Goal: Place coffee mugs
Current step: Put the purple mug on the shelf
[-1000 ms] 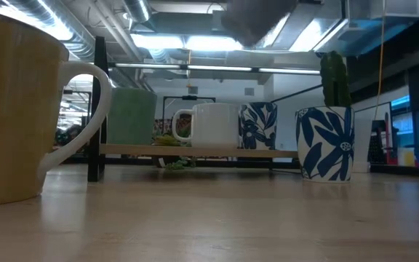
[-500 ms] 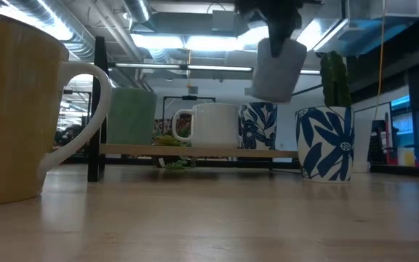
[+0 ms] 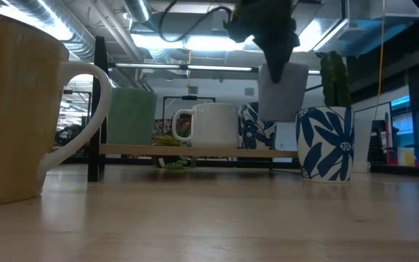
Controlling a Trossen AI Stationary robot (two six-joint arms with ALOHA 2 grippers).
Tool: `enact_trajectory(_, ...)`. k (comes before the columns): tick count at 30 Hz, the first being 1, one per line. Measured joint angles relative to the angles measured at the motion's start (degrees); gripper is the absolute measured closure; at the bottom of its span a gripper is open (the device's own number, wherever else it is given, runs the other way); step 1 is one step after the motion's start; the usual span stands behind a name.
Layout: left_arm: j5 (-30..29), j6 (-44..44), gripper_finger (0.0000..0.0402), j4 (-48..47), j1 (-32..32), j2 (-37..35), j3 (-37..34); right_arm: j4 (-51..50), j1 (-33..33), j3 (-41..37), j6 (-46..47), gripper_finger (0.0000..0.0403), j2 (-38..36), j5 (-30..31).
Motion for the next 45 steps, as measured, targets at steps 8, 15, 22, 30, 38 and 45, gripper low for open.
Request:
enact_trajectory(8, 0.2, 0.0, 0.0289, 0.0, 0.0, 0.0, 0.0, 3.1, -1.4, -6.2, -0.7, 0.0403, 0.0, -3.1)
enact_trajectory(15, 0.3, -0.1, 0.0289, 0.0, 0.0, 0.0, 0.0, 4.1, -1.7, -7.6, -0.7, 0.0403, 0.1, -3.6)
enact_trajectory(22, 0.3, -0.4, 0.0289, 0.0, 0.0, 0.0, 0.0, 5.1, -3.3, -8.1, -1.9, 0.0403, 0.0, -4.0)
enact_trajectory(30, 0.3, -1.0, 0.0289, 0.0, 0.0, 0.0, 0.0, 5.0, -4.0, -8.2, -2.7, 0.0403, 0.0, -4.9)
enact_trajectory(38, 0.3, -1.0, 0.0289, 0.0, 0.0, 0.0, 0.0, 5.1, -4.4, -8.2, -5.0, 0.0399, 1.8, -5.0)
enact_trajectory(45, 0.3, -1.0, 0.0289, 0.0, 0.0, 0.0, 0.0, 5.2, -4.6, -8.2, -5.1, 0.0372, 2.6, -4.5)
